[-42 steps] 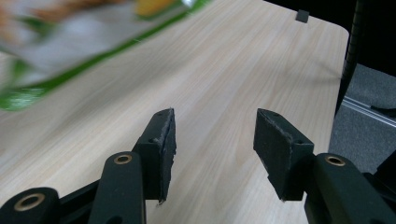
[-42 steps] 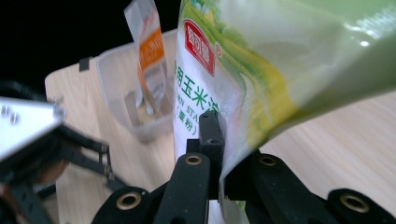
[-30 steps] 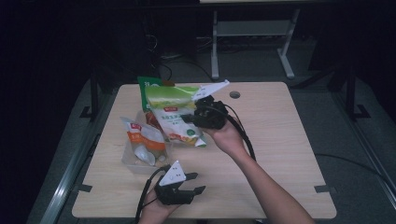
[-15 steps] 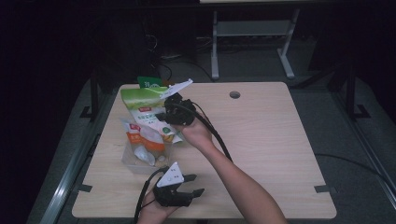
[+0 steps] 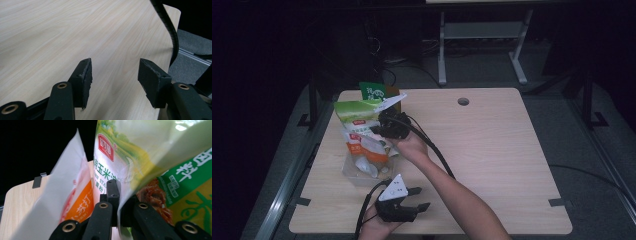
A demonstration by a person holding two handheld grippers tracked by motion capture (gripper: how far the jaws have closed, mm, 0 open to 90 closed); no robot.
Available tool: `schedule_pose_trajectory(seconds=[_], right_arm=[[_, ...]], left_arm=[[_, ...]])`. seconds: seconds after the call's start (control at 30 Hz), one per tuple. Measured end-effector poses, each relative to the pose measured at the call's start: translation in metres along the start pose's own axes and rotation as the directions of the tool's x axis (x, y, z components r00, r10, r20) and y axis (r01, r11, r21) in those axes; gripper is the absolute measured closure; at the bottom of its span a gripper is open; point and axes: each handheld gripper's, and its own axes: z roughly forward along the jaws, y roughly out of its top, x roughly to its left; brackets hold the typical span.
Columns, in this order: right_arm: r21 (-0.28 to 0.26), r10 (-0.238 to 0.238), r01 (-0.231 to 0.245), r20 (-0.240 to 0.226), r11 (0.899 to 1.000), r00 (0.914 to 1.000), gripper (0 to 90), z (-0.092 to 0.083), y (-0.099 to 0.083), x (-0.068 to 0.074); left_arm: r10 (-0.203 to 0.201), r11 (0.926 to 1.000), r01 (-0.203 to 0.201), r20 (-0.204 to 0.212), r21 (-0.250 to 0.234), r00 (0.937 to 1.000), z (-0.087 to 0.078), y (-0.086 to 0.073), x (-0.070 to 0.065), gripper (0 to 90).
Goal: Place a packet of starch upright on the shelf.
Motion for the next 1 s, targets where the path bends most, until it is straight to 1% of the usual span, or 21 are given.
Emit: schedule_pose_trajectory(seconds=[0.07,0.13,0.17,0.2,0.23,0.33,0.47,0.5,0.57,0.63,0.7,0.73,0.77,0.8,0.83,0.87,0.93,0.97,1.0], right_arm=[[-0.005,0.001,-0.001,-0.005,1.0,1.0,88.3,0.003,-0.001,0.001],[-0.015,0.012,-0.012,-0.012,1.0,0.9999,88.3,0.005,-0.003,0.001],[-0.018,0.008,-0.008,-0.01,1.0,0.9999,88.3,0.006,-0.004,0.0],[-0.026,0.02,-0.02,-0.008,0.999,0.9998,88.3,0.007,-0.006,0.001],[-0.026,0.02,-0.02,-0.008,0.999,0.9998,88.3,0.007,-0.006,0.001],[-0.055,0.014,-0.014,0.003,0.998,0.9999,88.3,0.008,-0.011,0.002],[-0.057,0.004,-0.004,0.01,0.998,0.9999,88.3,0.009,-0.015,0.005],[-0.05,-0.003,0.003,0.01,0.999,0.9999,88.3,0.011,-0.017,0.005],[-0.036,-0.002,0.002,0.009,0.999,1.0,88.3,0.015,-0.023,0.006],[-0.046,0.004,-0.004,0.007,0.999,1.0,88.2,0.016,-0.026,0.006],[-0.043,0.004,-0.003,0.008,0.999,1.0,87.9,0.016,-0.026,0.007],[-0.024,0.001,-0.001,0.0,1.0,1.0,86.0,0.016,-0.024,0.007],[-0.024,0.001,-0.001,0.0,1.0,1.0,86.0,0.016,-0.024,0.007],[-0.009,-0.017,0.017,0.003,1.0,0.9999,85.2,0.013,-0.021,0.006],[-0.009,-0.017,0.017,0.003,1.0,0.9999,82.1,0.013,-0.021,0.006],[0.0,-0.028,0.028,0.004,1.0,0.9996,80.4,0.011,-0.02,0.006],[0.03,-0.044,0.044,-0.003,0.999,0.999,83.0,0.008,-0.017,0.004],[0.056,-0.057,0.057,0.002,0.997,0.9983,85.7,0.006,-0.017,0.006],[0.056,-0.057,0.057,0.002,0.997,0.9983,85.7,0.006,-0.017,0.006]], left_arm=[[-0.001,1.0,0.001,-0.002,0.004,1.0,-0.001,-0.001,0.0,44.3],[-0.002,1.0,0.002,-0.001,0.009,1.0,-0.001,-0.002,0.0,44.0],[-0.005,0.9999,0.005,-0.001,0.009,1.0,-0.002,-0.003,0.0,43.9],[-0.008,0.9999,0.008,-0.002,0.014,1.0,-0.002,-0.004,0.001,43.9],[-0.008,0.9999,0.008,-0.002,0.014,1.0,-0.002,-0.004,0.001,43.9],[-0.001,0.9998,0.001,-0.003,0.019,1.0,-0.002,-0.005,0.0,43.9],[0.007,0.9997,-0.007,-0.001,0.021,1.0,-0.001,-0.005,-0.002,43.9],[0.01,0.9997,-0.01,-0.001,0.022,0.9999,-0.001,-0.005,-0.002,44.0],[0.012,0.9997,-0.012,-0.002,0.021,0.9999,-0.002,-0.005,-0.002,44.0],[0.011,0.9997,-0.011,-0.003,0.022,0.9999,-0.002,-0.006,-0.002,43.9],[0.007,0.9997,-0.007,-0.001,0.023,1.0,-0.001,-0.006,-0.001,43.9],[0.008,0.9997,-0.008,-0.001,0.022,1.0,-0.001,-0.006,-0.001,43.9],[0.01,0.9997,-0.01,-0.001,0.022,1.0,-0.001,-0.006,-0.001,43.9],[0.008,0.9997,-0.008,0.0,0.023,1.0,-0.001,-0.006,-0.002,43.9],[0.009,0.9997,-0.009,-0.001,0.024,1.0,-0.001,-0.006,-0.002,43.9],[0.011,0.9997,-0.011,0.0,0.024,0.9999,-0.001,-0.006,-0.002,43.9],[0.011,0.9996,-0.011,-0.001,0.025,0.9999,-0.001,-0.006,-0.002,43.9],[0.015,0.9996,-0.015,-0.002,0.024,0.9999,-0.001,-0.006,-0.002,43.8],[0.014,0.9996,-0.014,-0.002,0.022,0.9999,-0.001,-0.006,-0.002,43.8]])
